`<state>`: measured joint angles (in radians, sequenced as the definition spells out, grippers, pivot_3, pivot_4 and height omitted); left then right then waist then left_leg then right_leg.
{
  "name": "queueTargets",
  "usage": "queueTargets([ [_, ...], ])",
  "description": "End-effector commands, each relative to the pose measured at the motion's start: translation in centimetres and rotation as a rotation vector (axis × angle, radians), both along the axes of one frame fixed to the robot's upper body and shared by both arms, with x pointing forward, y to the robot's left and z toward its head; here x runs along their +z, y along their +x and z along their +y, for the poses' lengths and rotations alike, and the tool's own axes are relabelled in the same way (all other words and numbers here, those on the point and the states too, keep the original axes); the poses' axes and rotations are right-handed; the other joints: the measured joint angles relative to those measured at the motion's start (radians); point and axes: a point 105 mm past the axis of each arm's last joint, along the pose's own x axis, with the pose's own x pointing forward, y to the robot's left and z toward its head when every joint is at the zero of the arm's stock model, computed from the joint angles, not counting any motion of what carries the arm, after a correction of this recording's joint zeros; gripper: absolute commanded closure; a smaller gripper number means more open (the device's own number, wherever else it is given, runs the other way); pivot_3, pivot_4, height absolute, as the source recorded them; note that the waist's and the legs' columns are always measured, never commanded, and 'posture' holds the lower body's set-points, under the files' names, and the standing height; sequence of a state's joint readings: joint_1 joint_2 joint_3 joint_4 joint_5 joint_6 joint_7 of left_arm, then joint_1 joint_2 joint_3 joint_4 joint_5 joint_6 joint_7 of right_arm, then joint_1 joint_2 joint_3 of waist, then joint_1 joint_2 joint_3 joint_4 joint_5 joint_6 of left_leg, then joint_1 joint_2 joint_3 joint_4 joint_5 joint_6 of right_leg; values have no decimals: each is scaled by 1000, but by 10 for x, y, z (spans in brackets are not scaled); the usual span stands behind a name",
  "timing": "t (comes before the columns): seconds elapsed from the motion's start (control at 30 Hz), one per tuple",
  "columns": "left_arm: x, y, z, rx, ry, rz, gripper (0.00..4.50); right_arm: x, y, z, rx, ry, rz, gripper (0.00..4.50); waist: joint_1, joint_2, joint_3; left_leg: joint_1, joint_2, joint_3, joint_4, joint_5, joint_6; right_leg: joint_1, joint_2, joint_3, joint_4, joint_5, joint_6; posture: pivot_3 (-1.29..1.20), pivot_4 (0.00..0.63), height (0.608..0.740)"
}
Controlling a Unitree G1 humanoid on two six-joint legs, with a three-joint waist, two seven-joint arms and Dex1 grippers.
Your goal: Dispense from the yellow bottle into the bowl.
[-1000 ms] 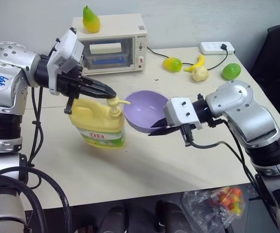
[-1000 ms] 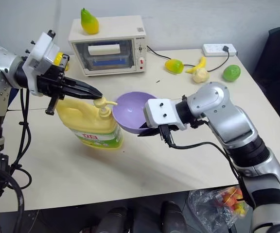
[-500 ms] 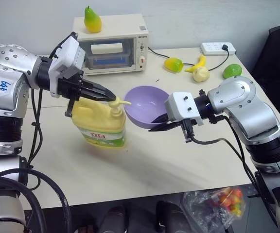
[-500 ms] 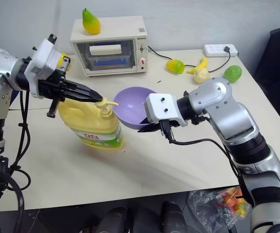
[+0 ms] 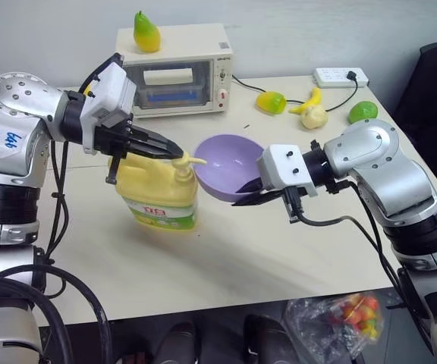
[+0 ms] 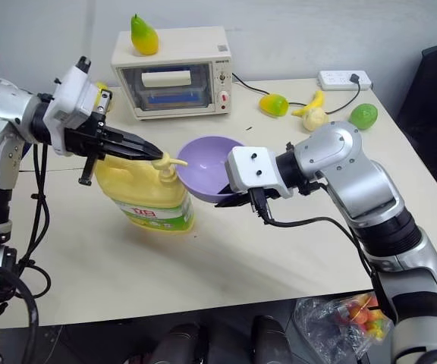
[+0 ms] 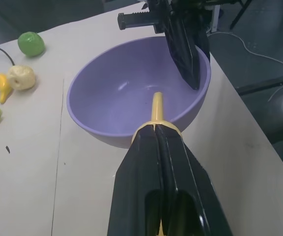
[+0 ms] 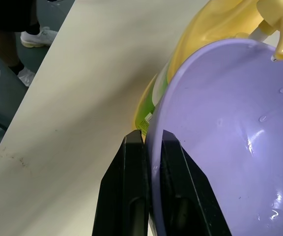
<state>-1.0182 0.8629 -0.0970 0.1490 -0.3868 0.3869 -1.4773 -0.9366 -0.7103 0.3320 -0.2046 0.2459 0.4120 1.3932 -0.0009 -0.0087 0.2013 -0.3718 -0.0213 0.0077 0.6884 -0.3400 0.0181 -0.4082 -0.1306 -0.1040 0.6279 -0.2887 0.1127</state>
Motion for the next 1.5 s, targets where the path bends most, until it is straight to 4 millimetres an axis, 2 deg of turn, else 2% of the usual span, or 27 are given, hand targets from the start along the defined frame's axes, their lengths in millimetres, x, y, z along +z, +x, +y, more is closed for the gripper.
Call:
queueTargets([
  [0.03,-28,2,-1,21,77,93,4450,5,-7,5,39,14,-33,4500,0,0,0,0,0,0,0,0,0,0,0,0,0,0,0,0,150,740],
  [0.33,-42,-2,3,34,90,148,4450,4,-5,3,27,14,-32,4500,0,1,-1,2,0,0,0,0,0,2,0,0,0,0,0,0,150,740],
  [0.97,-65,8,16,106,92,199,4450,4,-5,1,21,9,-35,4500,-1,6,-4,5,0,0,0,0,0,5,0,0,0,0,0,0,150,740],
  [1.17,-65,8,15,101,93,200,4450,4,-5,1,21,14,-35,4500,-1,6,-4,8,0,0,0,0,1,7,0,0,0,0,0,0,150,740],
  [1.3,-46,12,11,100,52,158,4450,3,-5,2,21,17,-37,4500,0,6,-4,12,0,0,-2,-1,1,12,0,0,-1,0,0,0,150,740],
  [1.5,28,-3,-9,15,-145,109,4450,2,-3,1,16,17,-42,4500,1,5,-3,10,0,-1,-3,-1,2,11,0,0,-3,0,0,0,150,740],
])
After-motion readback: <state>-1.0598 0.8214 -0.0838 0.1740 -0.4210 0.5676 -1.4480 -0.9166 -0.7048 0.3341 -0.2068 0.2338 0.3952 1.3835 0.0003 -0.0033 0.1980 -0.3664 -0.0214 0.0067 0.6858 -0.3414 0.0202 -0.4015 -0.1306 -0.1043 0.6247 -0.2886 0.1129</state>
